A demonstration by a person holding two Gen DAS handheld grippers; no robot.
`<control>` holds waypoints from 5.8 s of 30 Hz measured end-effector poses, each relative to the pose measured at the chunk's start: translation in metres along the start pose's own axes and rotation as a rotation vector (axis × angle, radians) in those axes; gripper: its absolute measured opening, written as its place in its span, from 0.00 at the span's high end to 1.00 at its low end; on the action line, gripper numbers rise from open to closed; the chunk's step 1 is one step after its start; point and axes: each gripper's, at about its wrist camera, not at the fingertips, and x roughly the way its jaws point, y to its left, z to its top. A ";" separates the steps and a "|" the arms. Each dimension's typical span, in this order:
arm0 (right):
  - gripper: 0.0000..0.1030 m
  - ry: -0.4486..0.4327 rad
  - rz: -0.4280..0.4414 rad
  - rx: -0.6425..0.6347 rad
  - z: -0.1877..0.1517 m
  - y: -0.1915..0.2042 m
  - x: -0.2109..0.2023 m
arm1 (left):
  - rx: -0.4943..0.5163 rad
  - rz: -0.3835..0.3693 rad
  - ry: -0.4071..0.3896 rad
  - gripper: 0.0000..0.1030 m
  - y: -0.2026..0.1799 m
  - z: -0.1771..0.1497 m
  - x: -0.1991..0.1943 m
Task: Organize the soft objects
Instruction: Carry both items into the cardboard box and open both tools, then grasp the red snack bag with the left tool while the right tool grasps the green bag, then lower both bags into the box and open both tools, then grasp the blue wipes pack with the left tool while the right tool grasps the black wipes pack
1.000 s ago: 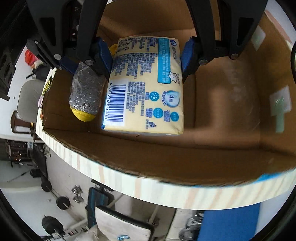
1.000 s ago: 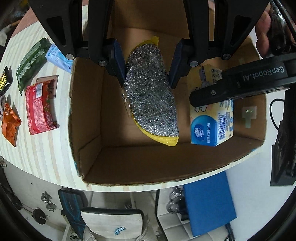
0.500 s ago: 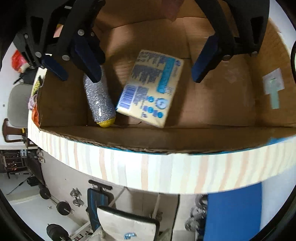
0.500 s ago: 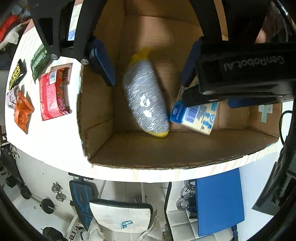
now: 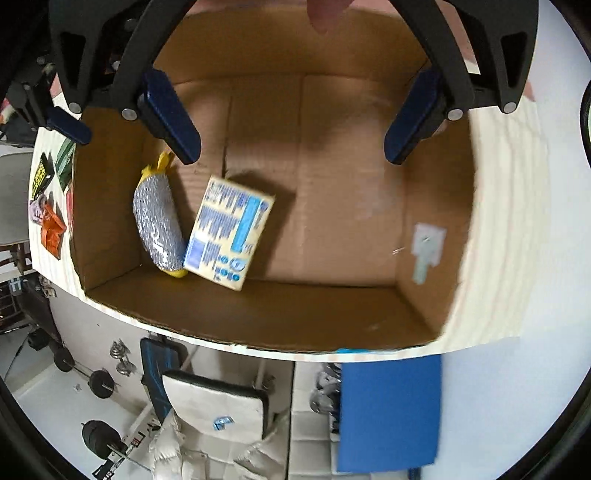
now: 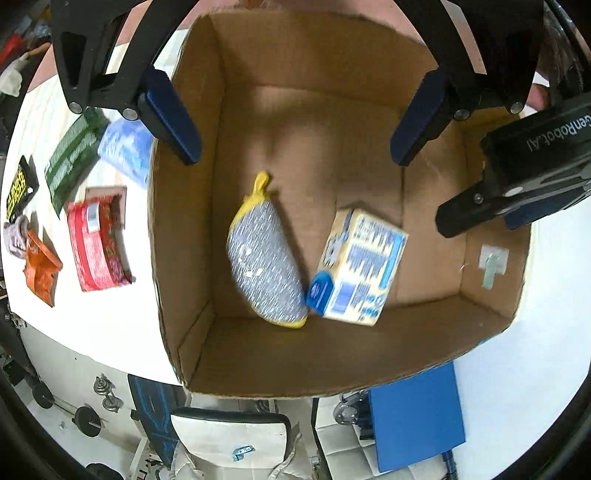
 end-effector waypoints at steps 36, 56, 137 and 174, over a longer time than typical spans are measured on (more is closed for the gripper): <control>0.00 -0.185 0.102 0.373 -0.107 -0.214 -0.129 | 0.121 -0.084 -0.096 0.01 -0.196 -0.033 -0.110; 0.16 0.072 0.163 0.756 -0.066 -0.346 0.061 | 0.205 -0.063 0.456 0.17 -0.343 0.067 0.162; 0.32 0.212 0.006 0.020 -0.008 -0.002 0.035 | 0.100 0.043 0.221 0.04 0.005 0.071 0.074; 0.00 -0.178 0.053 0.317 -0.125 -0.202 -0.154 | -0.063 -0.317 0.041 0.01 -0.150 -0.089 -0.096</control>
